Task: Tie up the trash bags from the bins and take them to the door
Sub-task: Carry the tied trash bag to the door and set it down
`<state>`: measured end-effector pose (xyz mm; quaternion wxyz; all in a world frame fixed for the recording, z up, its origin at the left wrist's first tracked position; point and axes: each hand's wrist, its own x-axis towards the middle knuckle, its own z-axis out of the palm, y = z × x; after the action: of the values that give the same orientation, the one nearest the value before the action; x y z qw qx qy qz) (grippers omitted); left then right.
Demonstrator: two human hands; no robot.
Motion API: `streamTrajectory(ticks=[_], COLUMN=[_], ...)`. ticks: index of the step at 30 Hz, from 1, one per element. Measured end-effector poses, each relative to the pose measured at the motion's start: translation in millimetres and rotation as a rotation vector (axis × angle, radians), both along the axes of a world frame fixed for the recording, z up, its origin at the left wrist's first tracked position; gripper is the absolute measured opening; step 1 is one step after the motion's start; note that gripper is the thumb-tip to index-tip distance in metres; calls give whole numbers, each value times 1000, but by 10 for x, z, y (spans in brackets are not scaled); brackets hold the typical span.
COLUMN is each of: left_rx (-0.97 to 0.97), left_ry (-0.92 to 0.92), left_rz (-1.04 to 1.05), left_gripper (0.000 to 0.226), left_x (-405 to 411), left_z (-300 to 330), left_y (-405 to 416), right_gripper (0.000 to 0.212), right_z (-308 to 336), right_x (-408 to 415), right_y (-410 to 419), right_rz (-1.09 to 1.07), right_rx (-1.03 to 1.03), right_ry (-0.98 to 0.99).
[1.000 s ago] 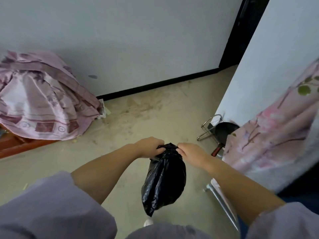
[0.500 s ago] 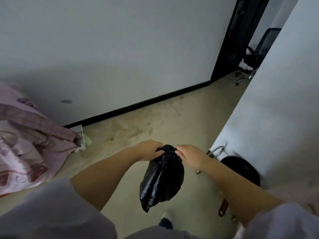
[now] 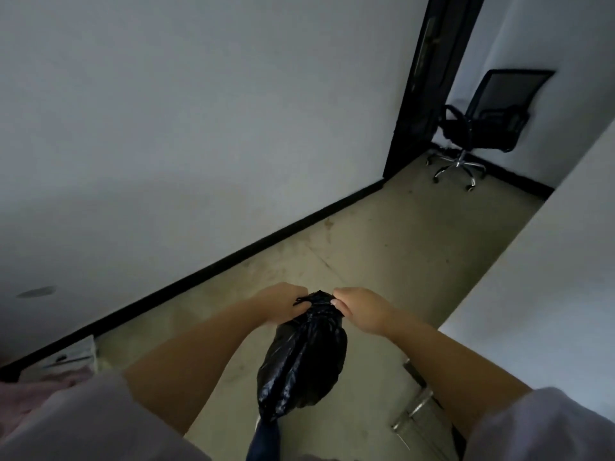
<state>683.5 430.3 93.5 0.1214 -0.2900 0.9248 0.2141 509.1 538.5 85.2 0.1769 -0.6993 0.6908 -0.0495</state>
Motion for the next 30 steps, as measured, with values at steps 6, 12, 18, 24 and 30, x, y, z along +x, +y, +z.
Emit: streamTrajectory(ticks=[6, 12, 18, 24, 30], left_rx=[-8, 51, 61, 91, 115], left_ry=[-44, -6, -14, -4, -23], left_rz=[-176, -292, -315, -235, -228], left_gripper=[31, 30, 29, 24, 27], left_x=[-853, -1828, -3022, -4361, -5379], left_z=[124, 97, 62, 103, 132], left_y=[-1323, -2223, -2940, -3543, -4033], right_gripper=[21, 18, 20, 31, 30], right_z=[29, 63, -15, 72, 67], right_x=[-622, -1444, -2574, -3942, -4996], right_y=[-1041, -1751, -2468, -3132, -3732], right_rz=[-217, -356, -393, -370, -358], right_rx=[29, 30, 41, 85, 83], right_ry=[-76, -90, -53, -33, -41])
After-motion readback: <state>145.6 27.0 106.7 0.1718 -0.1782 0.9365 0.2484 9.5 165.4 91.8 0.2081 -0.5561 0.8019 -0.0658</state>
